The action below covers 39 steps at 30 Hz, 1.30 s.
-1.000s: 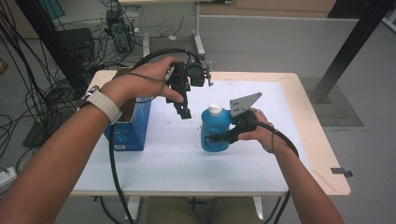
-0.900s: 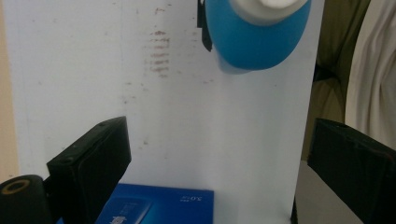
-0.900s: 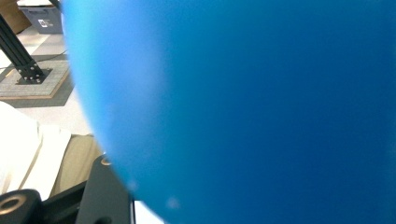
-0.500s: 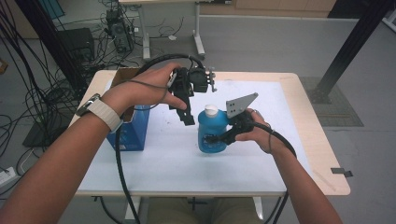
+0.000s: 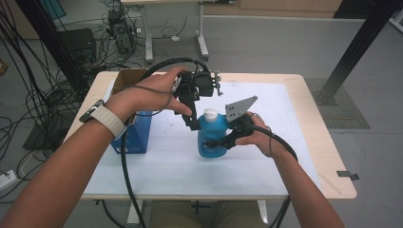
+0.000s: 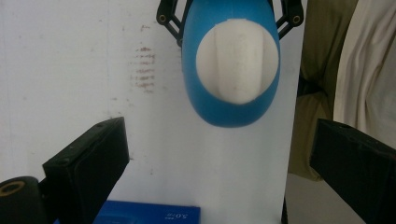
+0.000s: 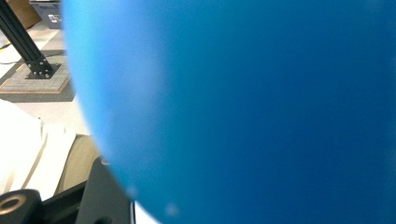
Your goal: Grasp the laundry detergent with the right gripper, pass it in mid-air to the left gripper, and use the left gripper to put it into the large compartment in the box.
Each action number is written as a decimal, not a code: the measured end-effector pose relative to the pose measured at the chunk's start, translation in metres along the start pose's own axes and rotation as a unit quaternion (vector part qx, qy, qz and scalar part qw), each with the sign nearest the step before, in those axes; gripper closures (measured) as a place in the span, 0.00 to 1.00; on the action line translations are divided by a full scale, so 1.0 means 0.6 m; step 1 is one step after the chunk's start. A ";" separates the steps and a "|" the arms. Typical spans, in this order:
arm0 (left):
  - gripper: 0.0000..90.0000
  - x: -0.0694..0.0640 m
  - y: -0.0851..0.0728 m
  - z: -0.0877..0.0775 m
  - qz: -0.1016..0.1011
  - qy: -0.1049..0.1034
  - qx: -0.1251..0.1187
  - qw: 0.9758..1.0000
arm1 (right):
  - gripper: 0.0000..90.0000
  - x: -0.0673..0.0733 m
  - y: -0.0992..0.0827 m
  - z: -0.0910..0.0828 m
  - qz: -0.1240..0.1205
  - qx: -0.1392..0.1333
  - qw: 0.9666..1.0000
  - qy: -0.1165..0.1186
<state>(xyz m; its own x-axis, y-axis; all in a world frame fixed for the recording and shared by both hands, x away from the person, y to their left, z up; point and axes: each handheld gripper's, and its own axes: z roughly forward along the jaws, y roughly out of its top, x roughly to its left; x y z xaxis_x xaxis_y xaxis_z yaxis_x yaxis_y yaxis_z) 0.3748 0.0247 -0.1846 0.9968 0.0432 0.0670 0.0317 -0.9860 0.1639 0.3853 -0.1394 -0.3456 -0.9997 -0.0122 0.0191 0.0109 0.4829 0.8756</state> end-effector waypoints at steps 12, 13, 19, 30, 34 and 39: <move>0.06 -0.005 0.006 0.014 0.003 -0.008 -0.001 1.000 | 0.48 -0.001 0.002 0.009 -0.001 0.001 1.000 0.003; 0.06 -0.005 0.007 0.015 0.004 -0.008 -0.002 1.000 | 0.48 -0.001 0.002 0.009 0.000 0.000 1.000 0.004; 0.06 -0.006 0.010 0.018 0.005 -0.008 -0.006 1.000 | 0.48 -0.001 0.002 0.012 0.000 0.001 1.000 0.006; 0.06 -0.007 0.016 0.029 0.008 -0.008 -0.014 1.000 | 0.48 0.000 0.003 0.015 -0.001 0.001 1.000 0.009; 0.06 -0.007 0.017 0.032 0.008 -0.008 -0.017 1.000 | 0.48 0.000 0.004 0.016 -0.002 0.001 1.000 0.008; 0.06 -0.007 0.018 0.034 0.007 -0.008 -0.018 1.000 | 0.48 0.000 0.004 0.017 -0.002 0.001 1.000 0.010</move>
<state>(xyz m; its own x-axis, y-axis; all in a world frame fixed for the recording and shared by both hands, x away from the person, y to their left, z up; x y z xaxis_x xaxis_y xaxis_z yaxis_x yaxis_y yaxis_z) 0.3727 0.0105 -0.2034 0.9982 0.0261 0.0544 0.0149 -0.9801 0.1982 0.3851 -0.1293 -0.3485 -0.9992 -0.0313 0.0245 0.0063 0.4839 0.8751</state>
